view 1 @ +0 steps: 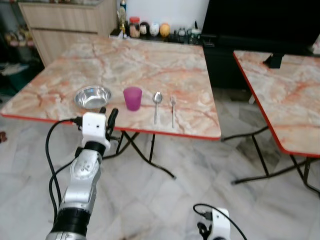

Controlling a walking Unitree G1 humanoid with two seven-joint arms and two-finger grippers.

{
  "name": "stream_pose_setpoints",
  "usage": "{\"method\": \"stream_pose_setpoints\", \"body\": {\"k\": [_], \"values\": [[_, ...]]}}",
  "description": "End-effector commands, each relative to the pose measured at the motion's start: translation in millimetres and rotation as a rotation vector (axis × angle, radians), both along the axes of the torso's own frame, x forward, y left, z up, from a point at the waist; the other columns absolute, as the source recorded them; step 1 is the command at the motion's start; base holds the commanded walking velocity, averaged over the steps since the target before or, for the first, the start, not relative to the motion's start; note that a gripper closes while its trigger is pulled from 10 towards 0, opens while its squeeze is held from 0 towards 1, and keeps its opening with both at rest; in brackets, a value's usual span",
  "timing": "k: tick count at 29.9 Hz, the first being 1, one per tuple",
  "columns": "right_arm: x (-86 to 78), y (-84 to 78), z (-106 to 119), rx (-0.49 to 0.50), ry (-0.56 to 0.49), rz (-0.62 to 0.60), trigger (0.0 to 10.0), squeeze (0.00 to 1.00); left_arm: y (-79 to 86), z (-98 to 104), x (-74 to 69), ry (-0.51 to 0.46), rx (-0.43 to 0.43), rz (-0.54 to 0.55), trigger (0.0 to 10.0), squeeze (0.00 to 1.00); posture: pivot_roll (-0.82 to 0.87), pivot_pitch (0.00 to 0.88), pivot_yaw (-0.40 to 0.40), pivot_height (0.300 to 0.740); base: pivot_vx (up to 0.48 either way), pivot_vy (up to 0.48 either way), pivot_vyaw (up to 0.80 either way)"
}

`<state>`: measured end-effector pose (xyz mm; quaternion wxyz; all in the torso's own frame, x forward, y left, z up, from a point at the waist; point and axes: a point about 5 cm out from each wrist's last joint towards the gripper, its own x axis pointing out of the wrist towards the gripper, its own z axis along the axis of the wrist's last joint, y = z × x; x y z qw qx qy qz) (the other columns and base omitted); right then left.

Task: Setting the table

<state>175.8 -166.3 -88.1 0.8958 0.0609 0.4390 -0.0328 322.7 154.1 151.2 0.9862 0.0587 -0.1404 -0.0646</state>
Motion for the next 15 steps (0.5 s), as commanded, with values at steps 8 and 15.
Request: {"method": "stream_pose_setpoints", "body": {"k": [8,15], "values": [[0.1,-1.8,0.2,0.001,-0.002,-0.009,10.0,0.00,-0.6,0.6,0.2,0.004,0.007,-0.012,10.0,0.00,0.12,0.000,-0.051,0.740,0.000,0.347,-0.05],[0.2,-1.6,0.3,0.002,-0.004,-0.009,10.0,0.00,-1.2,0.8,0.4,0.004,0.009,-0.015,10.0,0.00,0.12,0.000,-0.050,0.740,0.000,0.347,0.00]]}}
